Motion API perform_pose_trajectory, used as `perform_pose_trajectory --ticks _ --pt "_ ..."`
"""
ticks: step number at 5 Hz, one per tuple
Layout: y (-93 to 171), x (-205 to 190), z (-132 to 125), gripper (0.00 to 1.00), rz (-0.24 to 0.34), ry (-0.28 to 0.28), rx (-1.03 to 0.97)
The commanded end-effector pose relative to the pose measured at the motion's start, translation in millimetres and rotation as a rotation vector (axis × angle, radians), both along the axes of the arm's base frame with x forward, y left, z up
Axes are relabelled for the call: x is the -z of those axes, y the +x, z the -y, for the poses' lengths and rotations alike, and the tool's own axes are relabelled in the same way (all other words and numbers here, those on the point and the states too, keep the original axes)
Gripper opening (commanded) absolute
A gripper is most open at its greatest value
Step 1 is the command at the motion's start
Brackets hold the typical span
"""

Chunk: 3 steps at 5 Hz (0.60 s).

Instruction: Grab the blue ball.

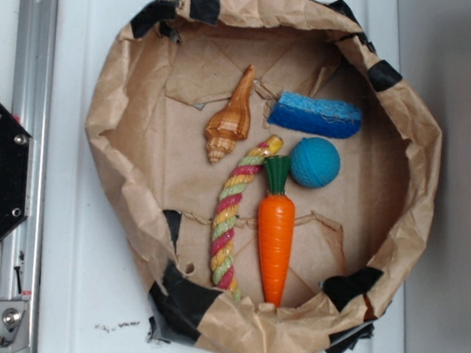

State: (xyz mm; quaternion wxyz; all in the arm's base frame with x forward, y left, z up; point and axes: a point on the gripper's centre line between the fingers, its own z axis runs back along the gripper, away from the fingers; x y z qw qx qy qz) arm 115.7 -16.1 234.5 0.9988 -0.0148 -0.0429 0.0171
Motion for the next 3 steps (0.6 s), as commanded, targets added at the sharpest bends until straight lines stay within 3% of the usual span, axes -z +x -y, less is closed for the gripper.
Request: perform_pose_trajectory --ticks 1,2,3 --pt "0.0 0.0 0.0 1.0 0.0 0.0 0.0" --pt "29.3 34.5 -20.9 1.0 0.212 0.244 -0.165" --pt "59.3 58.9 -40.6 1.0 0.194 0.24 -0.387"
